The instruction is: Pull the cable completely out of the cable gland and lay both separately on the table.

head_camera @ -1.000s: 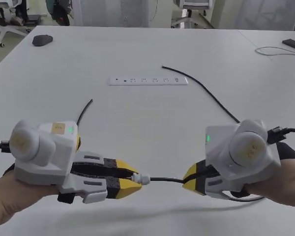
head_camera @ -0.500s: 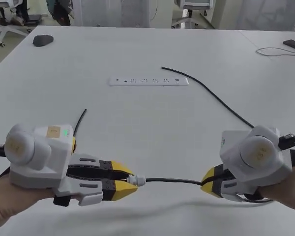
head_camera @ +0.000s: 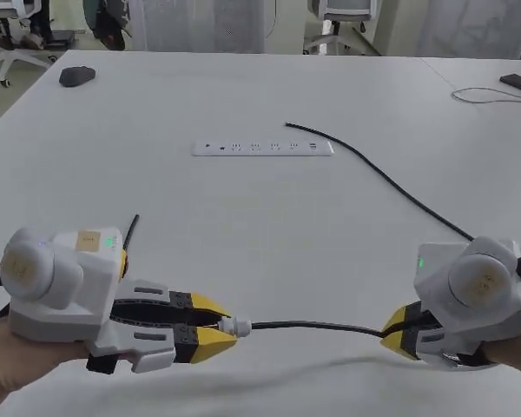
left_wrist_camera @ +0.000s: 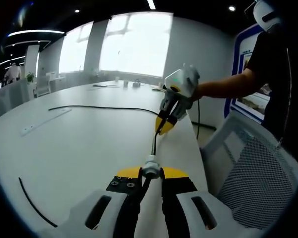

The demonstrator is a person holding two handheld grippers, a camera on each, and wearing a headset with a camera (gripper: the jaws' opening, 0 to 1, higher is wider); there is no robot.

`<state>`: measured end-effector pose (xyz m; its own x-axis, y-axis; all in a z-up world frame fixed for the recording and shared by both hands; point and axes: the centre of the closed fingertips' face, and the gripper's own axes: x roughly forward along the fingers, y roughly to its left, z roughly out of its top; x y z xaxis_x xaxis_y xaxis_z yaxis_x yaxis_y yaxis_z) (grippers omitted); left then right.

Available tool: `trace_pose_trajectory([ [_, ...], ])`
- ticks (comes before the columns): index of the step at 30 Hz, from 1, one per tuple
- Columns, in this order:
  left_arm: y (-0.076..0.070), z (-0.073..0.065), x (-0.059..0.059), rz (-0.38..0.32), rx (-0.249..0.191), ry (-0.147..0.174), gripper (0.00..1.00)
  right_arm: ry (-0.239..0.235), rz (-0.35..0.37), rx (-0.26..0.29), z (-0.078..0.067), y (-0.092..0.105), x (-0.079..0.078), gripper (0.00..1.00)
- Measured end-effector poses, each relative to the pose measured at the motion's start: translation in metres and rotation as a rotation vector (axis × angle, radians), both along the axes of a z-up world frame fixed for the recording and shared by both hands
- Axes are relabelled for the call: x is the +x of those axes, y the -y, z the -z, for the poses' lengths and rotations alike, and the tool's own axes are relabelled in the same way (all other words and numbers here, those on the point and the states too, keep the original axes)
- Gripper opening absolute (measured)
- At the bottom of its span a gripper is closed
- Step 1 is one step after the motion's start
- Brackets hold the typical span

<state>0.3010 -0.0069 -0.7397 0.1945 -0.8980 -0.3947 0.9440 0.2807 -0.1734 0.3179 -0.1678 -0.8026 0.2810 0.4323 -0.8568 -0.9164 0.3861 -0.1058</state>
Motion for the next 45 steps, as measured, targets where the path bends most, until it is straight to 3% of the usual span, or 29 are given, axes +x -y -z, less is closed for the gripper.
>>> trace_pose_trajectory([
  [6, -0.002, -0.003, 0.004, -0.012, -0.007, 0.002, 0.15, -0.001, -0.009, 0.013, -0.004, -0.003, -0.002, 0.01],
  [9, -0.001, -0.004, 0.004, -0.01, -0.004, 0.007, 0.15, -0.015, -0.005, 0.07, -0.012, -0.012, -0.004, 0.11],
  [14, 0.0, -0.005, 0.003, -0.007, -0.006, 0.01, 0.15, -0.024, -0.06, 0.159, -0.035, -0.047, -0.012, 0.16],
  [17, 0.001, -0.005, 0.002, -0.001, -0.001, 0.012, 0.15, -0.015, -0.093, 0.172, -0.046, -0.067, -0.015, 0.23],
  [22, 0.003, -0.009, 0.0, 0.004, -0.006, 0.014, 0.15, 0.027, -0.2, 0.207, -0.064, -0.105, -0.022, 0.18],
  [31, 0.012, -0.018, -0.006, 0.051, -0.001, 0.046, 0.15, 0.058, -0.317, 0.186, -0.069, -0.139, -0.027, 0.11],
  [36, 0.013, -0.018, -0.007, 0.054, -0.004, 0.045, 0.15, 0.085, -0.353, 0.159, -0.067, -0.141, -0.027, 0.0],
  [43, 0.015, -0.015, -0.009, 0.062, -0.003, 0.051, 0.15, 0.072, -0.354, 0.152, -0.065, -0.138, -0.029, 0.0],
  [45, 0.016, -0.015, -0.007, 0.059, -0.001, 0.052, 0.15, 0.077, -0.336, 0.128, -0.063, -0.134, -0.027, 0.0],
])
